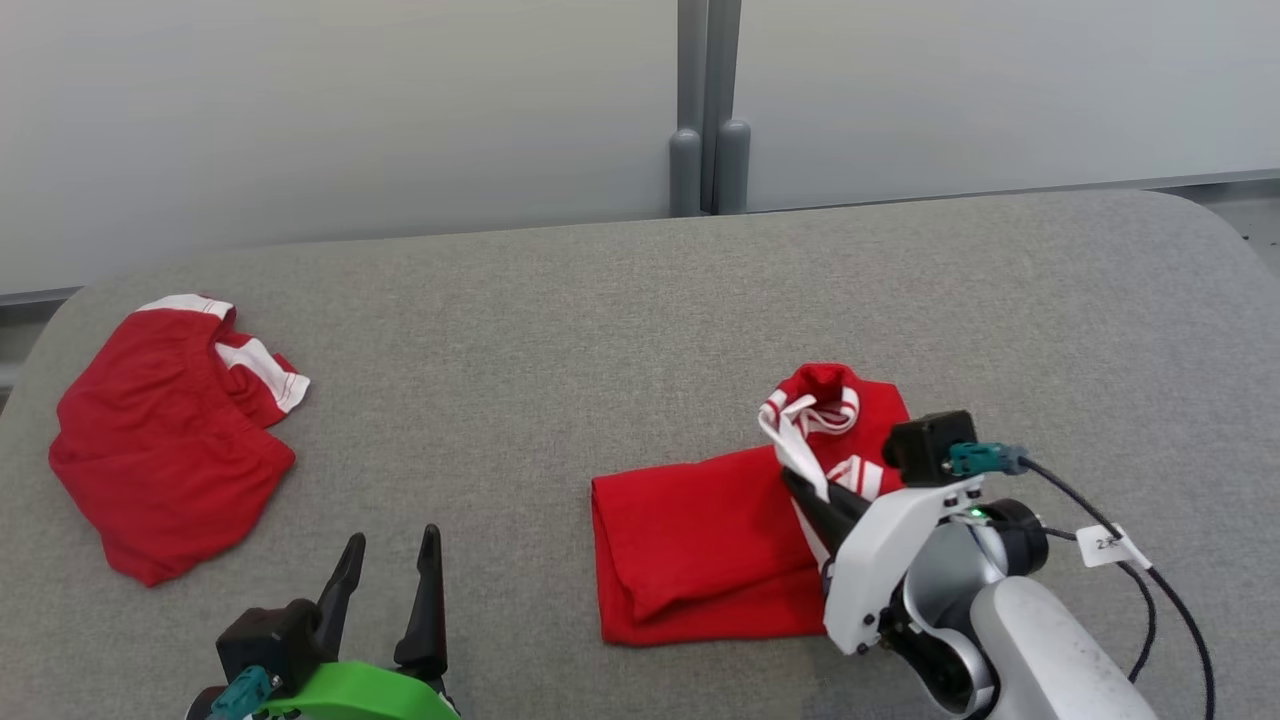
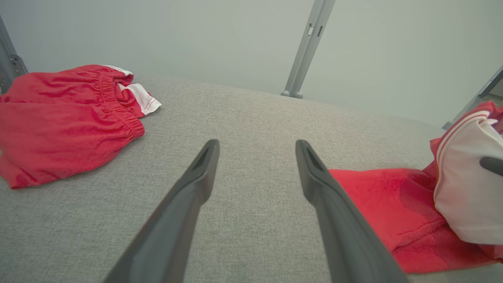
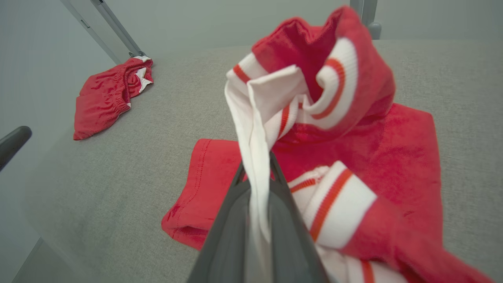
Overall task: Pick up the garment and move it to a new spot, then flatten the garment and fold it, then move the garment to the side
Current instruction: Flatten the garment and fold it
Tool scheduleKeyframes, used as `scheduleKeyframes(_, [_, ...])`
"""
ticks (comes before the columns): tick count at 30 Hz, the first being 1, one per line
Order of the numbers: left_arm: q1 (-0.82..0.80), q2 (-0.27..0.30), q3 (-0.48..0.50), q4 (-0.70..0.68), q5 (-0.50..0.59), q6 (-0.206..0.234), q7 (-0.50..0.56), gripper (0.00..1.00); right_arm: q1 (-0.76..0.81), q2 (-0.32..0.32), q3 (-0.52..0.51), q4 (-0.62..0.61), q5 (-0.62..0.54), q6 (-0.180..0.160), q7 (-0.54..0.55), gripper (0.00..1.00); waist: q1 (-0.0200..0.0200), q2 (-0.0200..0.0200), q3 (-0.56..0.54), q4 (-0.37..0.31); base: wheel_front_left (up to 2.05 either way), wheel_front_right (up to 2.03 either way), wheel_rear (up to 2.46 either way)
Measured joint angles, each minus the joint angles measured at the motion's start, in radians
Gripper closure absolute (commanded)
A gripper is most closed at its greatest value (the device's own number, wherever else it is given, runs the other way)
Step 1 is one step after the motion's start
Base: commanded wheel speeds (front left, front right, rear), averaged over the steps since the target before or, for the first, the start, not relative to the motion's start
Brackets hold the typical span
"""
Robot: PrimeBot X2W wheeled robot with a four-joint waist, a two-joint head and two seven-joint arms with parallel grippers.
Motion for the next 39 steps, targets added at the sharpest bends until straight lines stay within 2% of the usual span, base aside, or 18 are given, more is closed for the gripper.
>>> scheduleKeyframes(7, [-0.025,-0.007,-0.015,0.015,0.0,-0.013,0.001,0.0,-0.038,0.058,0.074,0.126,0.029,0.0,-0.045,1.0,0.0,0.0,0.006,0.042,0.0,0.0,0.0])
scheduleKeyframes(21, [-0.066,-0.029,-0.033,0.046,0.005,-0.03,-0.001,0.0,-0.179,0.067,0.229,0.385,0.178,0.0,-0.149,1.0,0.0,0.0,0.032,0.103,0.0,0.0,0.0])
scheduleKeyframes(22, [-0.068,-0.03,-0.033,0.047,0.005,-0.031,-0.002,0.0,-0.19,0.067,0.238,0.403,0.183,0.0,-0.157,0.96,0.0,0.0,0.033,0.105,0.0,0.0,0.0])
scheduleKeyframes(23, [-0.069,-0.03,-0.035,0.048,0.005,-0.031,-0.002,0.0,-0.199,0.067,0.247,0.419,0.189,0.0,-0.166,0.73,0.0,0.0,0.035,0.107,0.0,0.0,0.0])
scheduleKeyframes(24, [-0.07,-0.031,-0.035,0.048,0.005,-0.034,-0.002,0.0,-0.209,0.066,0.258,0.43,0.194,0.0,-0.175,0.29,0.0,0.0,0.036,0.108,0.0,0.0,0.0])
scheduleKeyframes(25, [-0.07,-0.031,-0.035,0.049,0.005,-0.034,-0.002,0.0,-0.217,0.067,0.27,0.436,0.203,0.0,-0.183,0.0,0.0,0.0,0.037,0.109,0.0,0.0,0.0])
scheduleKeyframes(33, [-0.07,-0.032,-0.033,0.052,0.005,-0.029,-0.005,0.0,-0.25,0.068,0.346,0.44,0.249,0.0,-0.232,0.0,0.0,0.0,0.032,0.096,0.0,0.0,0.0])
scheduleKeyframes(39, [-0.068,-0.031,-0.035,0.047,0.004,-0.024,-0.005,0.0,-0.25,0.068,0.354,0.391,0.257,0.0,-0.271,0.0,0.0,0.0,0.022,0.077,0.0,0.0,0.0])
